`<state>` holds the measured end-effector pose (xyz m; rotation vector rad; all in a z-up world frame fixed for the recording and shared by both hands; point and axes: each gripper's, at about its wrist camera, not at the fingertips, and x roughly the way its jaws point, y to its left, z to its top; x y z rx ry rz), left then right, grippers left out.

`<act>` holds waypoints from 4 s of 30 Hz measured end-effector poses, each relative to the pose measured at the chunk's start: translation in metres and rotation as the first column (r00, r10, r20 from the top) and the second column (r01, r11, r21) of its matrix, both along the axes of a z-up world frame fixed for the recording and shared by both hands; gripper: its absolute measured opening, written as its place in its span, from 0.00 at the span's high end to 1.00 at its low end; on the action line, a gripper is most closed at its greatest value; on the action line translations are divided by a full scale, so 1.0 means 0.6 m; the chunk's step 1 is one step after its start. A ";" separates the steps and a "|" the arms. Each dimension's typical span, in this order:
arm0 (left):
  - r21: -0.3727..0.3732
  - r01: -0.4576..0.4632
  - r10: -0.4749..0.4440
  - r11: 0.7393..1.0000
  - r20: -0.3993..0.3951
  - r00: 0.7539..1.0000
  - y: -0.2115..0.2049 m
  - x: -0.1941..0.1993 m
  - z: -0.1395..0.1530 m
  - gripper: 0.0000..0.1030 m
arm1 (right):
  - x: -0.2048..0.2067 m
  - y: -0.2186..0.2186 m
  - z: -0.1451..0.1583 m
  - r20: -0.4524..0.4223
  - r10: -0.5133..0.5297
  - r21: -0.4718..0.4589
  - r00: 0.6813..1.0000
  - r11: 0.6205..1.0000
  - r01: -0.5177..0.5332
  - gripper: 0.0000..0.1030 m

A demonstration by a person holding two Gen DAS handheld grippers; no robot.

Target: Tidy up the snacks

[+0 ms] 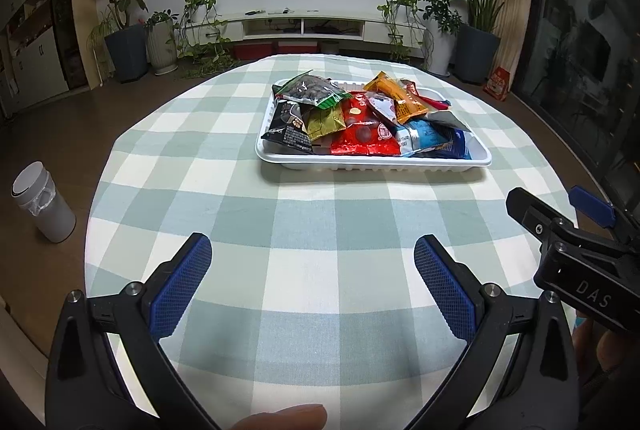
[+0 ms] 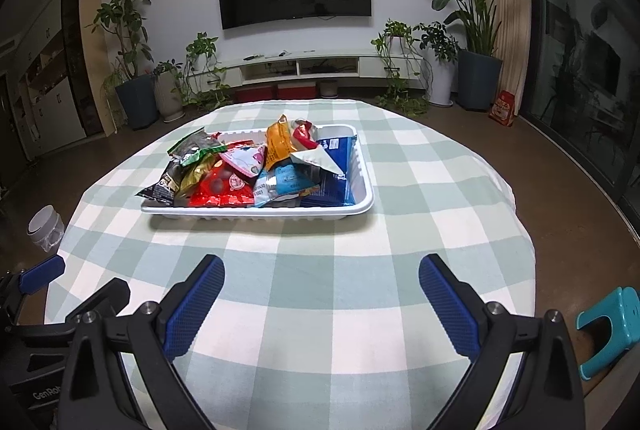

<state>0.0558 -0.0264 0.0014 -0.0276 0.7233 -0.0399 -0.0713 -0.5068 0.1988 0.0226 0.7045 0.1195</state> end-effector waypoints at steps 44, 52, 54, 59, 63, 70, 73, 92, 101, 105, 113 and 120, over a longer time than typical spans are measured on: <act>0.003 -0.027 0.027 1.000 0.005 1.000 0.007 0.000 0.000 0.00 | 0.003 0.001 -0.003 -0.019 -0.005 -0.005 1.000 1.000 0.005 0.03; 0.004 -0.027 0.027 1.000 0.006 1.000 0.006 0.000 0.000 0.00 | 0.003 0.001 -0.003 -0.021 -0.004 -0.006 1.000 1.000 0.004 0.03; 0.004 -0.027 0.027 1.000 0.006 1.000 0.006 0.000 0.000 0.00 | 0.003 0.001 -0.002 -0.020 -0.005 -0.006 1.000 1.000 0.005 0.03; 0.004 -0.027 0.027 1.000 0.006 1.000 0.006 0.000 0.000 0.00 | 0.003 0.002 -0.003 -0.023 -0.005 -0.006 1.000 1.000 0.005 0.03; 0.004 -0.027 0.026 1.000 0.006 1.000 0.006 0.000 0.000 0.00 | 0.002 0.002 -0.003 -0.023 -0.005 -0.007 1.000 1.000 0.005 0.03; 0.004 -0.027 0.027 1.000 0.006 1.000 0.006 0.000 0.000 0.00 | 0.003 0.001 -0.002 -0.023 -0.004 -0.006 1.000 1.000 0.004 0.03; 0.004 -0.026 0.026 1.000 0.006 1.000 0.006 0.000 0.000 0.00 | 0.003 0.001 -0.002 -0.024 -0.005 -0.006 1.000 1.000 0.005 0.03; 0.005 -0.026 0.026 1.000 0.006 1.000 0.007 0.000 0.000 0.00 | 0.002 0.002 -0.002 -0.026 -0.004 -0.007 1.000 1.000 0.004 0.03; 0.005 -0.026 0.026 1.000 0.005 1.000 0.006 0.000 0.000 0.00 | 0.003 0.002 0.000 -0.027 -0.004 -0.008 1.000 1.000 0.004 0.03; 0.006 -0.026 0.026 1.000 0.006 1.000 0.006 0.000 0.000 0.00 | 0.003 0.003 0.000 -0.028 -0.004 -0.008 1.000 1.000 0.004 0.03; -0.021 -0.030 0.031 0.999 0.024 0.999 0.016 -0.005 0.002 0.00 | 0.004 0.003 0.001 -0.029 -0.004 -0.008 1.000 1.000 0.004 0.03; -0.005 -0.060 0.060 0.998 0.049 0.997 0.024 -0.013 0.007 0.00 | 0.001 0.003 0.001 -0.031 -0.004 -0.008 1.000 1.000 0.004 0.03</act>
